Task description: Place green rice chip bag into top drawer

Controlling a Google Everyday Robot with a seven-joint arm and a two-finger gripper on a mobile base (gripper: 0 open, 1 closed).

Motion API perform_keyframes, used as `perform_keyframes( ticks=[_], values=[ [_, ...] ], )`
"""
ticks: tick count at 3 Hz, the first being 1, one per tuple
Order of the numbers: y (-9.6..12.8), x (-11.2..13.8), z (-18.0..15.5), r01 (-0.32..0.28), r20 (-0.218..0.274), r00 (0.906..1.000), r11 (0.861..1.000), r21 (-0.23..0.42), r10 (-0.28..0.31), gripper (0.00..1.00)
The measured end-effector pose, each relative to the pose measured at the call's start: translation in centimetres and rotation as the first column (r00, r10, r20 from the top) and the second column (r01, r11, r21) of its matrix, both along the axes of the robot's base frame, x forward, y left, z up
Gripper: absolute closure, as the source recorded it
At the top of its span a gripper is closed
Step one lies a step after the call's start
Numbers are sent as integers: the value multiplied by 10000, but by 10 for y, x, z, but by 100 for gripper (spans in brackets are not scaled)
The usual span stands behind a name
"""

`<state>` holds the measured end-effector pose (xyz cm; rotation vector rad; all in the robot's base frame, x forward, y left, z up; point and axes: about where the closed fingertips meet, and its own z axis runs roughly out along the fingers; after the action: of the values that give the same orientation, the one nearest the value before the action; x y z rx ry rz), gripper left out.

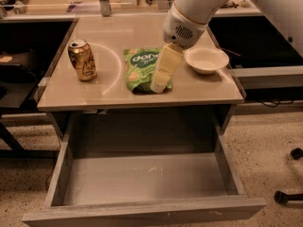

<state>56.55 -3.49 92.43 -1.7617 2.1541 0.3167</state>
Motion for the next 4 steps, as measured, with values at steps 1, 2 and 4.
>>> perform_keyframes(
  ticks=[1,2,4],
  values=[
    [28,47,-10,-282,-65,9996,9996,-21,282,0],
    [30,50,-7,-281,8,9996,9996,37,281,0],
    [41,75,-17,-557,352,9980,9957,742,532,0]
  ],
)
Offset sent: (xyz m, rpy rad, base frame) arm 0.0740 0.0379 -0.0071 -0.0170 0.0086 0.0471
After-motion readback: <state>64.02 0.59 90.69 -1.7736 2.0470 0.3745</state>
